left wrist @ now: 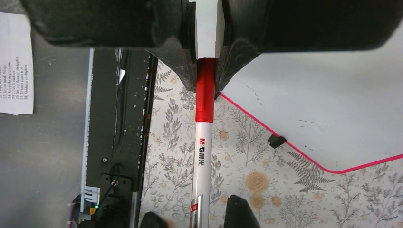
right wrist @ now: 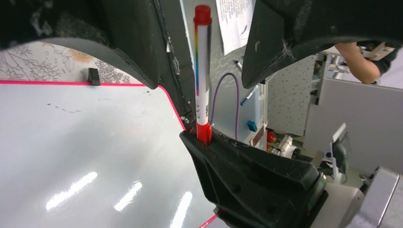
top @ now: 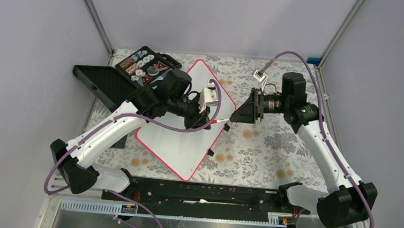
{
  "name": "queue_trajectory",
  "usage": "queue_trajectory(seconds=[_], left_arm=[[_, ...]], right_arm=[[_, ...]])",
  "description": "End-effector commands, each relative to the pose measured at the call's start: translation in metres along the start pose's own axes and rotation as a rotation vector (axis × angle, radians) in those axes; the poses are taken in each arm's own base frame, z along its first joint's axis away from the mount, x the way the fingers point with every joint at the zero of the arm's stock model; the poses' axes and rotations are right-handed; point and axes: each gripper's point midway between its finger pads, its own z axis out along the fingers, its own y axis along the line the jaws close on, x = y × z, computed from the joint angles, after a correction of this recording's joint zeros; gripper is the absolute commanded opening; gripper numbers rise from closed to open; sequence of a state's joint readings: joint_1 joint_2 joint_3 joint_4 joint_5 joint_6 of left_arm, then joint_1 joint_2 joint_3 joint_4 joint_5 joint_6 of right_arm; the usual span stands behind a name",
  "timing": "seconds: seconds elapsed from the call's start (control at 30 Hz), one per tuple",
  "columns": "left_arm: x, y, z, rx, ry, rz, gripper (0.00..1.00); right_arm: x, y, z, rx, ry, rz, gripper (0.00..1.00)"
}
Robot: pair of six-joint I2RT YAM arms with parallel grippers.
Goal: Write a sentence on the whiteboard
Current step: Open the pen cap from the whiteboard marker.
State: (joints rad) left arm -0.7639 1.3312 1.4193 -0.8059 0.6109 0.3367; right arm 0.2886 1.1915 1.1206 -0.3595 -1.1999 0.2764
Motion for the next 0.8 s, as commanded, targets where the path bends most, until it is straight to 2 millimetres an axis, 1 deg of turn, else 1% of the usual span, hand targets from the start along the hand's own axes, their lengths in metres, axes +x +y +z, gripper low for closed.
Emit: queue_trajectory(seconds=[0.0,0.13,0.23,0.37,0.6,0.7,0.77], left_arm=[[-0.021,-0.009,-0.003,0.056,-0.07,0.017,0.0],[-0.023,-0.005,0.001,0.061,-0.052,0.005,0.0],[-0.023,-0.002,0.003,0.057,-0.047,-0.002,0.0],[-0.022,-0.001,0.005,0.055,-0.041,-0.012,0.0],[-0.022,0.001,0.007,0.054,-0.038,-0.02,0.0],[-0.022,0.0,0.007,0.06,-0.04,-0.017,0.0],[-0.021,-0.002,0.007,0.069,-0.04,-0.014,0.0]], right_arm=[[-0.007,0.014,0.009,-0.073,-0.006,0.022,0.69],[0.005,0.009,0.02,-0.038,0.033,0.009,0.64],[0.006,0.008,0.021,-0.025,0.036,-0.004,0.61],[0.009,0.006,0.022,-0.005,0.045,-0.014,0.52],[0.018,0.003,0.026,0.023,0.077,-0.046,0.35],[0.018,0.004,0.026,0.023,0.076,-0.05,0.2],[0.018,0.004,0.026,0.023,0.078,-0.057,0.14]])
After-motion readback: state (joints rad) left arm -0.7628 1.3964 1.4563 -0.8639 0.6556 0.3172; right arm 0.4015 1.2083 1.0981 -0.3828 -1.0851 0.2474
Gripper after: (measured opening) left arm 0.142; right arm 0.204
